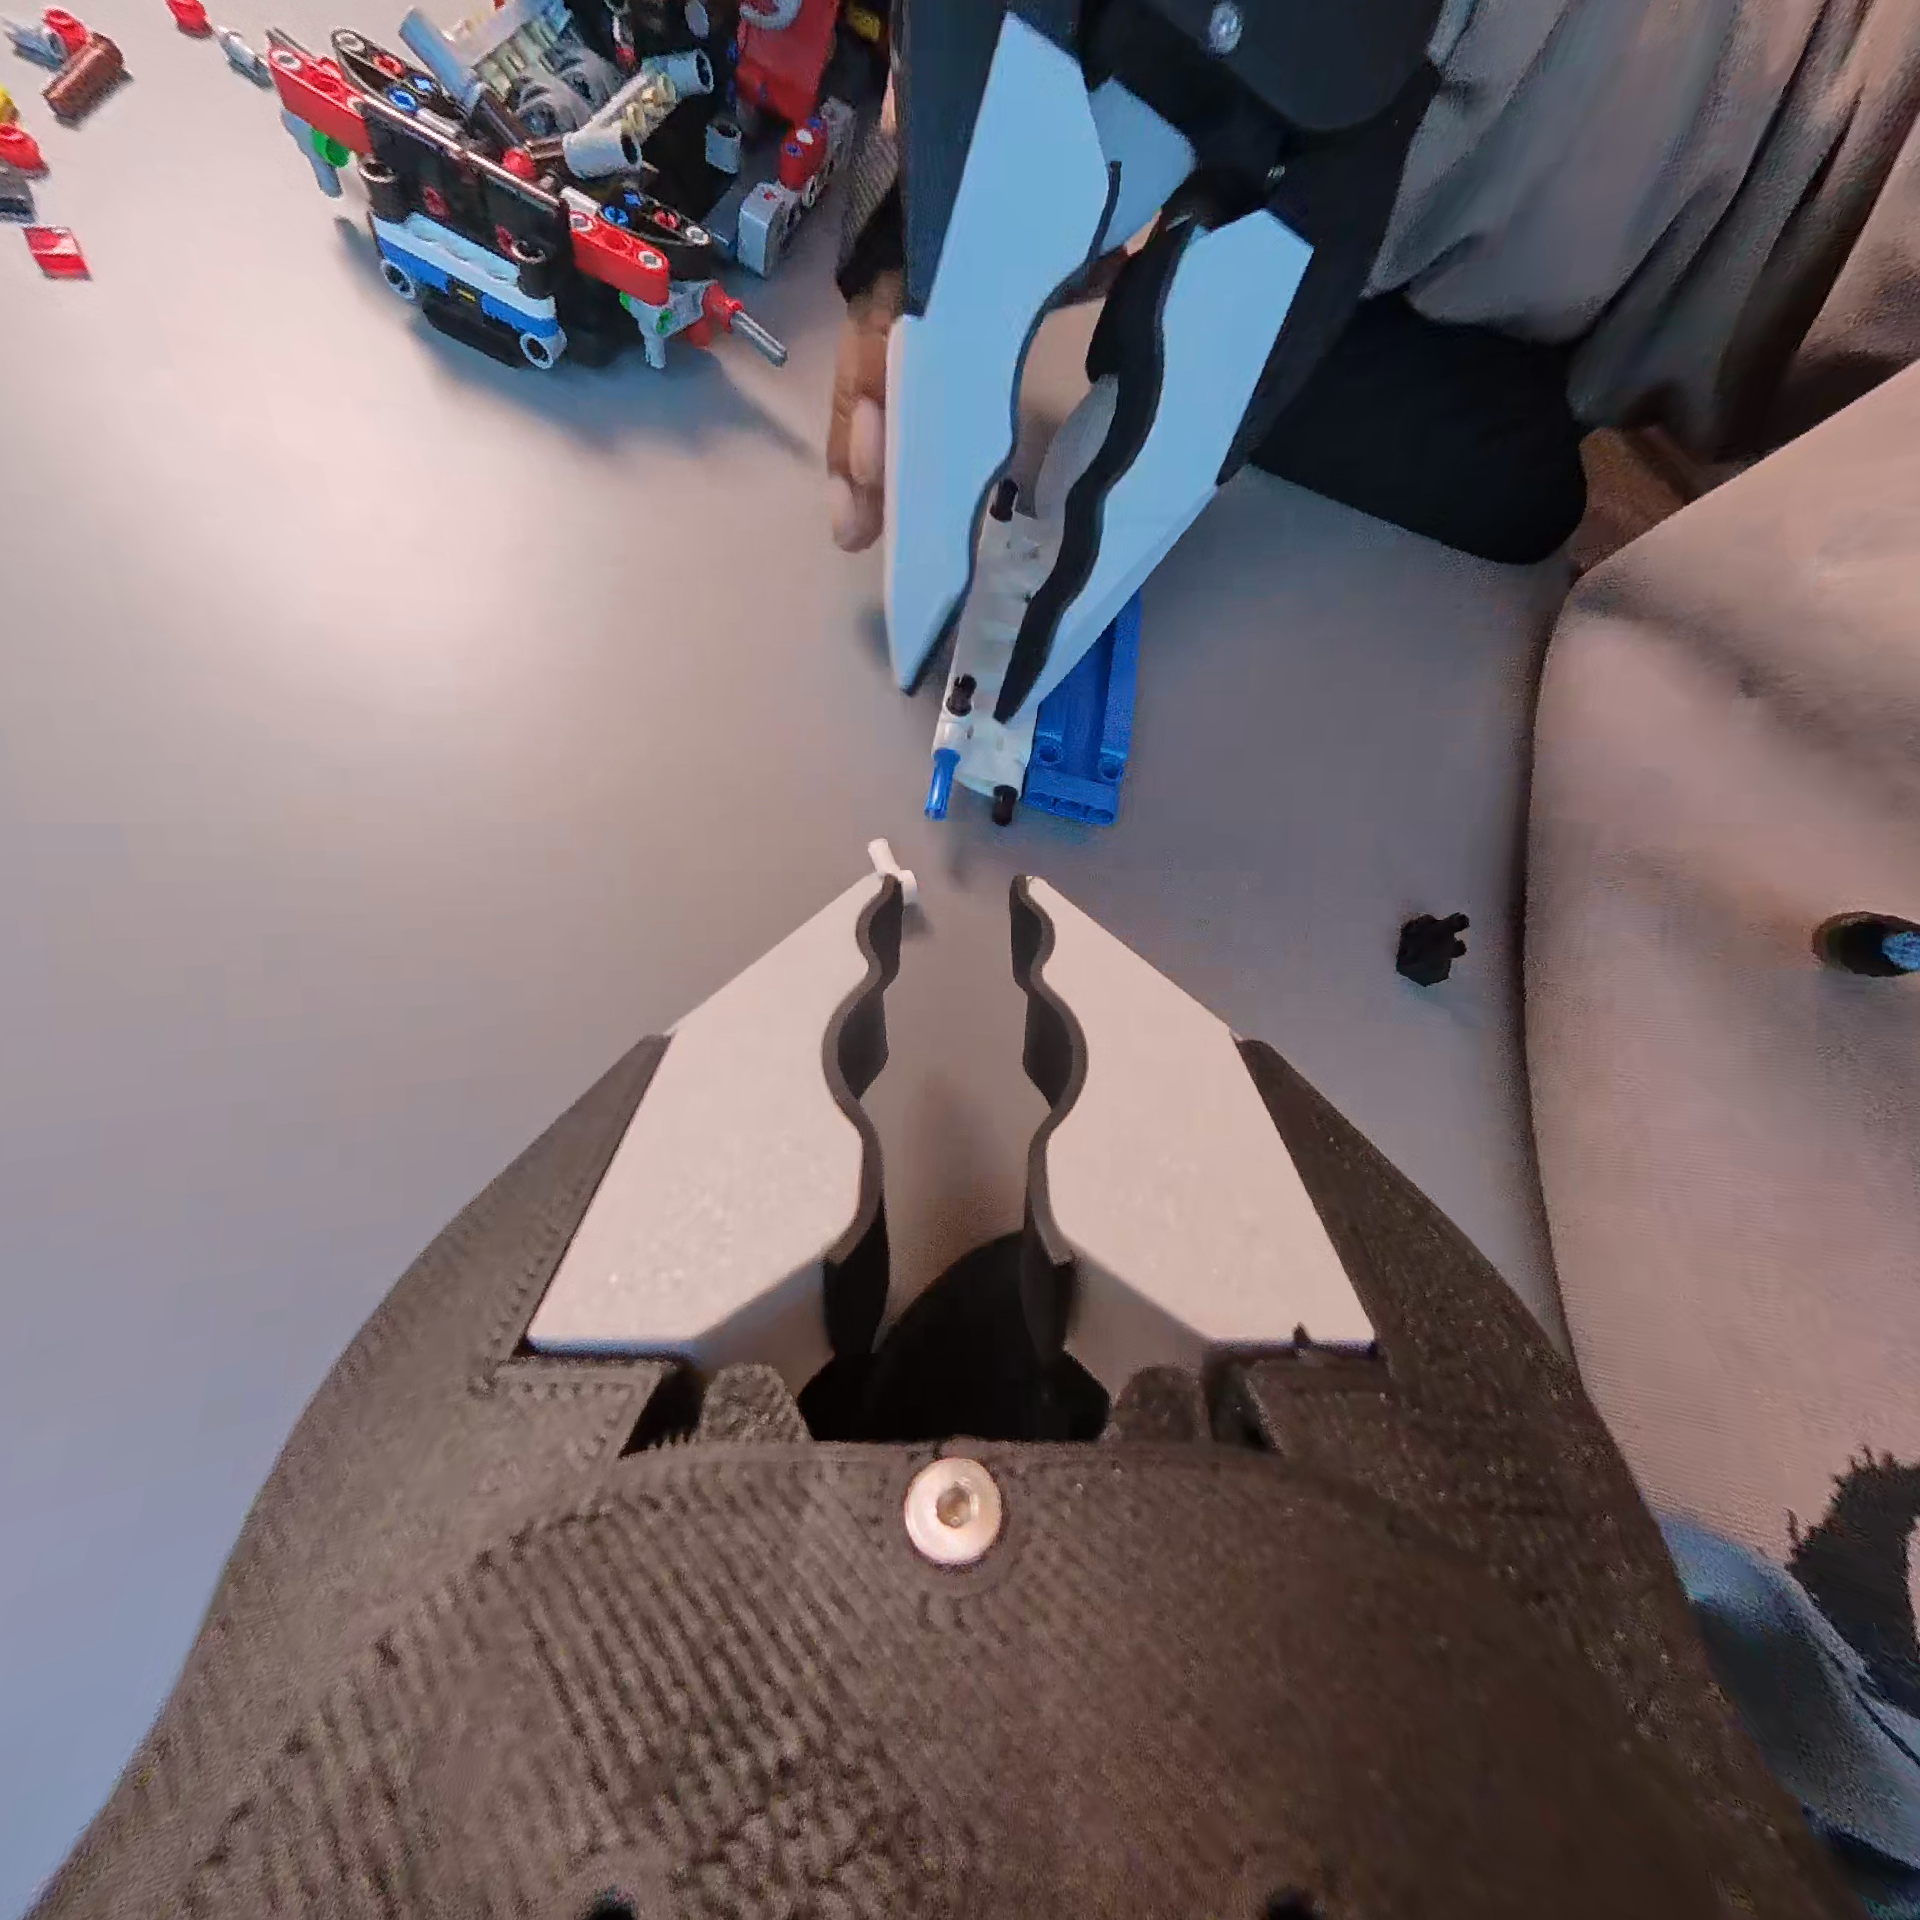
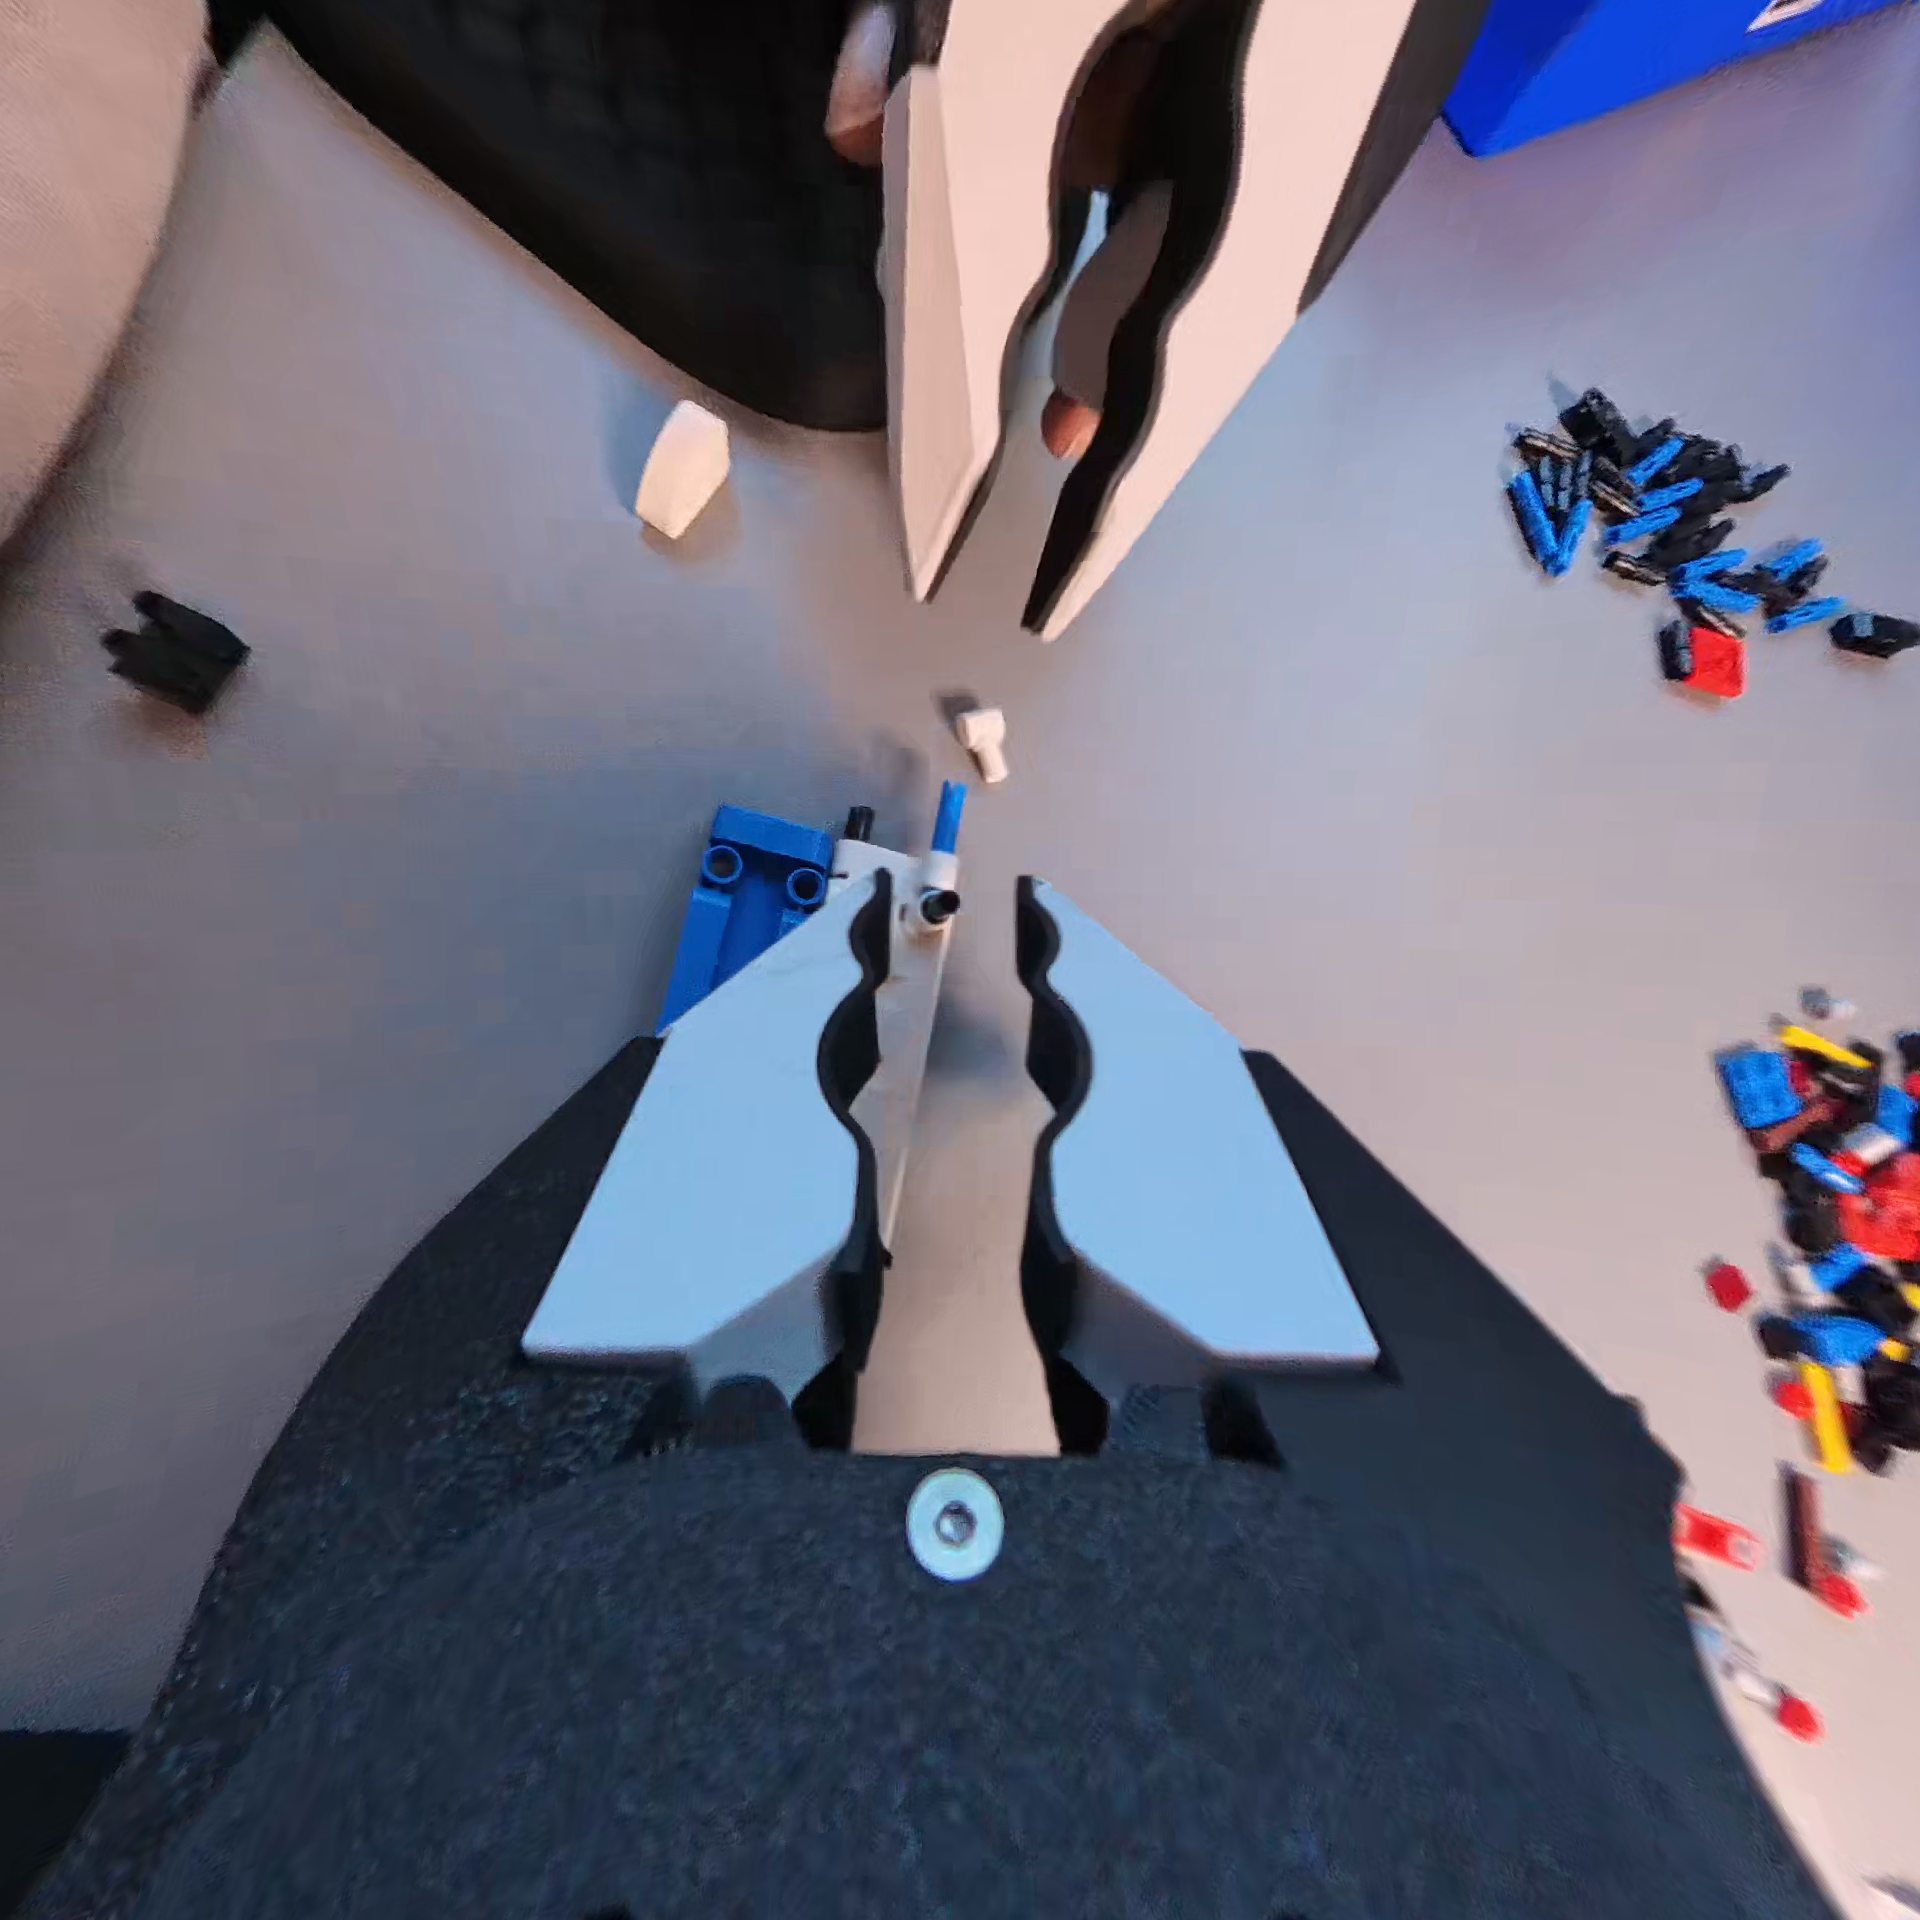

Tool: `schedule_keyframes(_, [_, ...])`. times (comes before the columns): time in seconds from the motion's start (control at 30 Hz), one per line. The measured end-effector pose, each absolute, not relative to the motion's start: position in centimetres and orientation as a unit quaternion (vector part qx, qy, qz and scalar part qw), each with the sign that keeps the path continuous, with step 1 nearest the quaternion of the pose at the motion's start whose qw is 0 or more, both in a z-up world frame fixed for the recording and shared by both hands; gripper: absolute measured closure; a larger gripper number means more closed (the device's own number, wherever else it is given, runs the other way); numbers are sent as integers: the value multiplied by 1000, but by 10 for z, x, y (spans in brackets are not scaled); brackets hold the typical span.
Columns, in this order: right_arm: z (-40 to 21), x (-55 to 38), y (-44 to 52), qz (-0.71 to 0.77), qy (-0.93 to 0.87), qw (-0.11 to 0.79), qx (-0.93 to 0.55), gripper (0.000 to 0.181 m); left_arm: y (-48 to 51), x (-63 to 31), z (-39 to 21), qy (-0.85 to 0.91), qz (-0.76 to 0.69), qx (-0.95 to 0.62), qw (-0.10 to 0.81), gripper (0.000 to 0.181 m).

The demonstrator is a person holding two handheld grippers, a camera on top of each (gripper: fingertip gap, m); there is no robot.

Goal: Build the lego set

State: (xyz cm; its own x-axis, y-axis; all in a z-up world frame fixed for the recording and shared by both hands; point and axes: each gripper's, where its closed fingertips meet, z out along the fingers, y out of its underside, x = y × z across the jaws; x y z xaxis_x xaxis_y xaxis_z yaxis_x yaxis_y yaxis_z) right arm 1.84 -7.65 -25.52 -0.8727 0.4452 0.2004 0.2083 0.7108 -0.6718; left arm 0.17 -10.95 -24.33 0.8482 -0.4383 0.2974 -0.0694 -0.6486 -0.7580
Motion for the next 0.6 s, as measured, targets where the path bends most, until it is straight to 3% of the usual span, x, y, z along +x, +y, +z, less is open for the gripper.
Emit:
schedule_keyframes(0.2, [-229,49,-72,331,-895,176,-241,154,-91,14,-257,187,-203,-890,362,162])
schedule_keyframes(0.43, [-267,83,-47,203,-926,194,-253,166,-90,30,-264,245,-178,-889,344,178])
schedule_keyframes(0.6, [-269,54,-24,167,-932,218,-235,165,-107,58,-261,278,-197,-877,339,174])
